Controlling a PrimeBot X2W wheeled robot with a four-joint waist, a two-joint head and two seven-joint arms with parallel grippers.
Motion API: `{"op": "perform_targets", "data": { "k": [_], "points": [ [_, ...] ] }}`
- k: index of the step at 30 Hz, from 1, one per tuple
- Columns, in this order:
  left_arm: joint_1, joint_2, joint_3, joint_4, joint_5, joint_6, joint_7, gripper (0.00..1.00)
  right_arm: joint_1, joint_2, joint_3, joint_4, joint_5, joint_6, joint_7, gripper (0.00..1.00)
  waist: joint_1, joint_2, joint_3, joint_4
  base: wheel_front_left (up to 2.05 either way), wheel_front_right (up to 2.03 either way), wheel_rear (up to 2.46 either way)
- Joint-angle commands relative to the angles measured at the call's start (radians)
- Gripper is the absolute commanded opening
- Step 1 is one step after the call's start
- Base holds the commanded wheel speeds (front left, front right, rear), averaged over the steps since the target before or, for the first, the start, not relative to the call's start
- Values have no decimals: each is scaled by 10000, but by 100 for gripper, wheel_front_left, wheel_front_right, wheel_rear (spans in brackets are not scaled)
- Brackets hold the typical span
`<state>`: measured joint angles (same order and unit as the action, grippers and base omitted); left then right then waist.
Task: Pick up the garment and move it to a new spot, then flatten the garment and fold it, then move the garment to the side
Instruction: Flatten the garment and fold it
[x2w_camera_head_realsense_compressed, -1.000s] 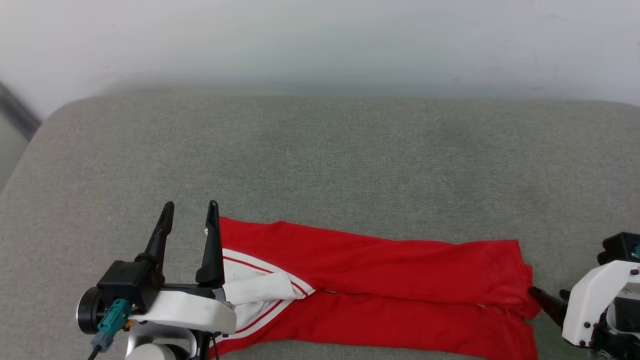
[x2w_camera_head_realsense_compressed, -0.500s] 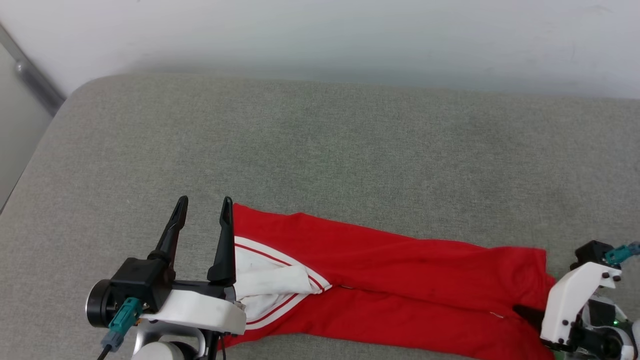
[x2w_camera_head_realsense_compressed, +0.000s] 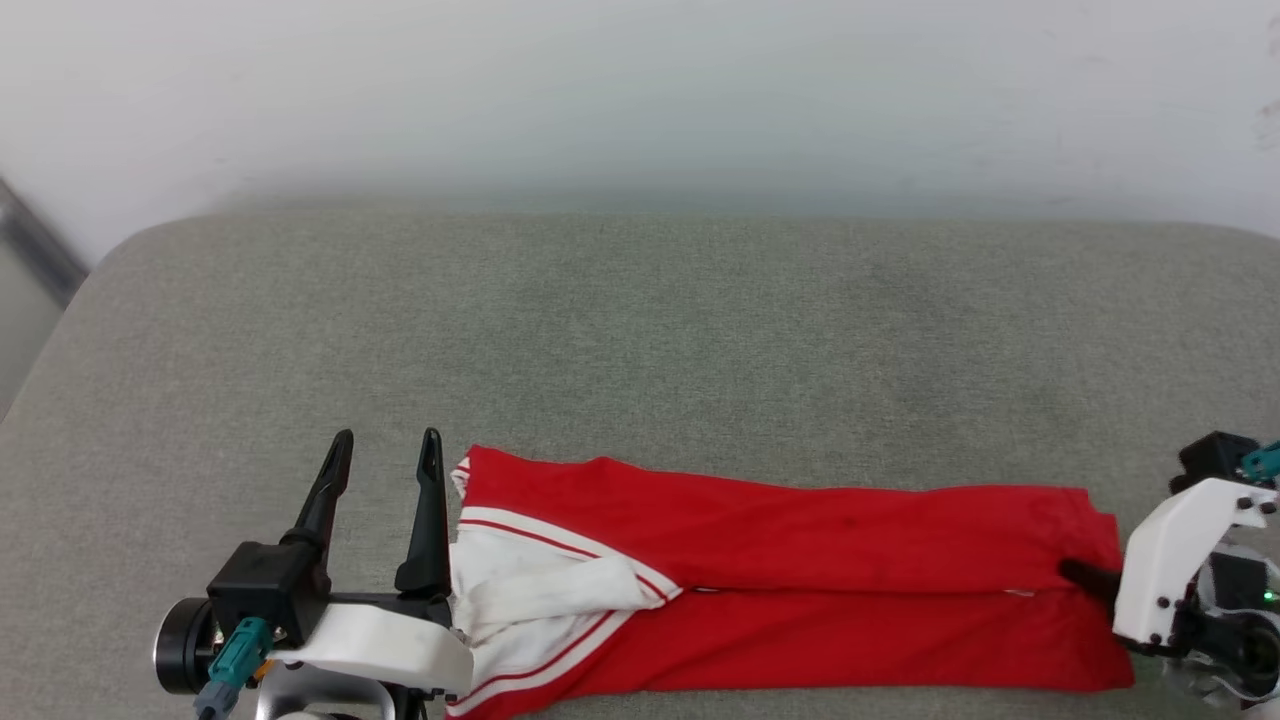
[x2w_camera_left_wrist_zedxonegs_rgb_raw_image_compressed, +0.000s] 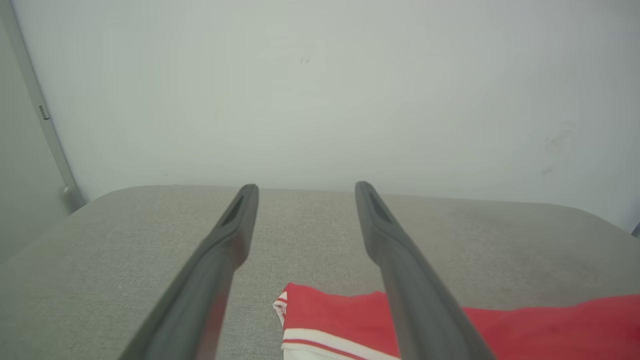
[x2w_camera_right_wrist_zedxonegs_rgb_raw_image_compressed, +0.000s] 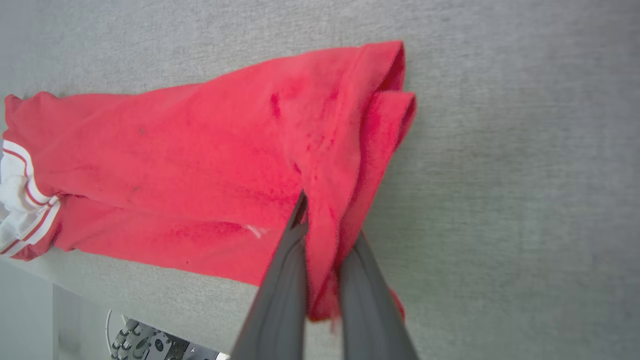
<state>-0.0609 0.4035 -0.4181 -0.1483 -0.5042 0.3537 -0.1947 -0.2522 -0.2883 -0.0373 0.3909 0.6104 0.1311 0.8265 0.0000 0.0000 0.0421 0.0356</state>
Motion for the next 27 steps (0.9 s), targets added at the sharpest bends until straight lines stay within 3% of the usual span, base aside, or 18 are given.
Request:
{"op": "perform_targets", "data": {
  "k": [1, 7, 11, 16, 19, 23, 27],
  "points": [
    [149, 43, -3, -38, -5, 46, 15, 100, -168, -197, -229, 52, -162, -7, -72, 0, 0, 0, -61, -144, 0, 0, 0],
    [175, -2, -90, -7, -30, 62, 16, 100, -240, -479, -1699, 181, -840, -7, -46, 0, 0, 0, -88, -359, 0, 0, 0],
    [197, -38, -119, 42, -67, 60, -15, 100, -351, -129, -2709, 104, -983, -6, 176, 0, 0, 0, -91, -489, 0, 0, 0],
    [187, -79, -145, 102, -101, 27, -50, 100, -699, 1288, -3719, 32, 341, -4, 1416, 0, 0, 0, -136, -597, 0, 0, 0],
    [118, -41, -203, 150, -104, -30, -1, 100, -864, 2068, -4113, -109, 1527, -4, 2799, 0, 0, 0, -207, -553, 0, 0, 0],
    [53, -10, -274, 190, -117, -83, 61, 100, -1020, 2367, -4108, -74, 2851, -4, 3779, 0, 0, 0, -271, -422, 0, 0, 0],
    [-78, -55, -409, 243, -122, -152, 148, 100, -1016, 2401, -2892, 424, 4532, -4, 3788, 0, 0, 0, -266, -162, 0, 0, 0]
  ]
}}
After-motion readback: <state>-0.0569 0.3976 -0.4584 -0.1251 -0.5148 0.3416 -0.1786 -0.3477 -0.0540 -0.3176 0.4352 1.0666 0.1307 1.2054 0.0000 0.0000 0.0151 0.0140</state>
